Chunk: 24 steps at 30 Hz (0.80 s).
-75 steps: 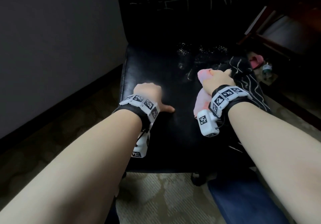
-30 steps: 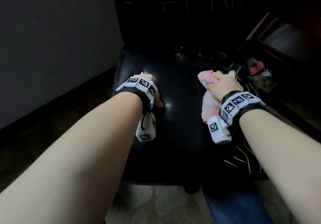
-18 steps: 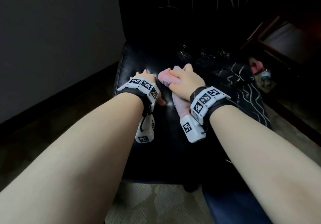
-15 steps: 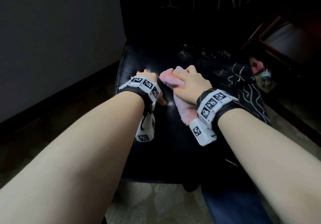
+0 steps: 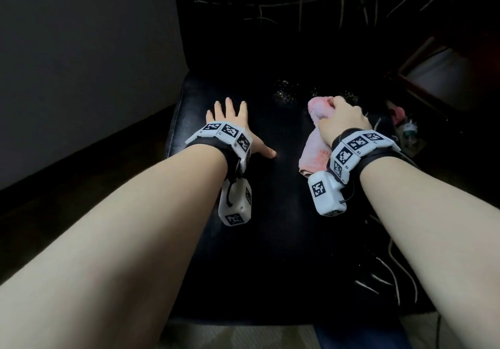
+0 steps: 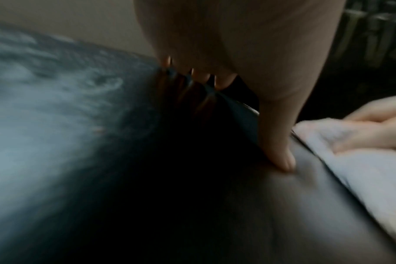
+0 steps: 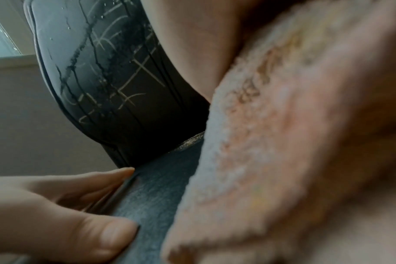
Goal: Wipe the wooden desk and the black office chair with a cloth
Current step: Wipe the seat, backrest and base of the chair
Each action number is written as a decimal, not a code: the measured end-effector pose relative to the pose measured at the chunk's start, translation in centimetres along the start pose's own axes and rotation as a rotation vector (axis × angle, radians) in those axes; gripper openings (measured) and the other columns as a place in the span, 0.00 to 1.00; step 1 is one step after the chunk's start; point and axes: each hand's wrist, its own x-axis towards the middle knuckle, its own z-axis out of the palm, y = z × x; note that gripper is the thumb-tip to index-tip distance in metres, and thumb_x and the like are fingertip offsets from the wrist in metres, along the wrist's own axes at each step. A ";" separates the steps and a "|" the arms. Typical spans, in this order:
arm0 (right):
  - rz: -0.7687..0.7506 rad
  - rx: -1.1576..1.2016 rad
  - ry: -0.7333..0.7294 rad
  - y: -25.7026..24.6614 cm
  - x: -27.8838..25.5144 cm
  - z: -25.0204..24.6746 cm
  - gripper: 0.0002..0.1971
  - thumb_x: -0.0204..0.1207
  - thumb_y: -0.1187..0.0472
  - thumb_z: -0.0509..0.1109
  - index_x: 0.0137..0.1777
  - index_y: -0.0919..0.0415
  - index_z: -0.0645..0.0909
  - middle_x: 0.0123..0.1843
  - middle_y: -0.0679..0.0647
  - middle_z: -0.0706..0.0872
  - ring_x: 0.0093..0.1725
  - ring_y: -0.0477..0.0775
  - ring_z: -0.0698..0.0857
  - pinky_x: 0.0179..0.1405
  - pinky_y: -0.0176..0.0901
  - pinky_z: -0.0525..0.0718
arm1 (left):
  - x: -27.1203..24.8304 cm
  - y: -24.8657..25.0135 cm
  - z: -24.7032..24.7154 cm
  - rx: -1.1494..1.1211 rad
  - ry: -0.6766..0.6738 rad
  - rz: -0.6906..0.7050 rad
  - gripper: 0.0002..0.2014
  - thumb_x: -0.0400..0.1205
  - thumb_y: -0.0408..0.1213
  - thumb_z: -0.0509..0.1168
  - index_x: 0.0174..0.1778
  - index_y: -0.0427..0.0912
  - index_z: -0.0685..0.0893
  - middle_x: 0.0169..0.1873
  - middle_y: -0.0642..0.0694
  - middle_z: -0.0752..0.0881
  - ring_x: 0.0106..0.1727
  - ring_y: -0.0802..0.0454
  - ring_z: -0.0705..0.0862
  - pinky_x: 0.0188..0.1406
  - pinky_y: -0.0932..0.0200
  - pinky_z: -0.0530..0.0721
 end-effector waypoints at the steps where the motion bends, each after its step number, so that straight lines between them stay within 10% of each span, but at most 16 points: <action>1: -0.005 -0.035 -0.005 -0.4 0.3 0.1 0.22 0.78 0.61 0.60 0.74 0.55 0.69 0.67 0.65 0.75 0.63 0.70 0.77 0.55 0.56 0.78 | 0.2 0.1 -0.2 0.005 -0.021 -0.006 0.65 0.59 0.71 0.73 0.84 0.47 0.45 0.83 0.41 0.42 0.83 0.39 0.39 0.81 0.41 0.39; 15: -0.454 0.015 -0.171 -6.9 0.6 1.2 0.23 0.80 0.58 0.60 0.72 0.37 0.72 0.65 0.59 0.67 0.58 0.64 0.77 0.56 0.51 0.78 | 1.9 0.0 -0.5 0.118 -0.057 0.026 0.62 0.61 0.68 0.73 0.83 0.40 0.52 0.81 0.33 0.53 0.81 0.31 0.52 0.77 0.33 0.53; 24: 0.035 -0.066 -0.038 -1.0 3.1 1.1 0.20 0.82 0.54 0.60 0.73 0.55 0.71 0.68 0.61 0.67 0.63 0.68 0.76 0.56 0.56 0.77 | 1.6 -0.3 -0.3 0.137 -0.031 0.041 0.66 0.53 0.77 0.69 0.82 0.47 0.54 0.82 0.41 0.54 0.82 0.37 0.52 0.79 0.41 0.55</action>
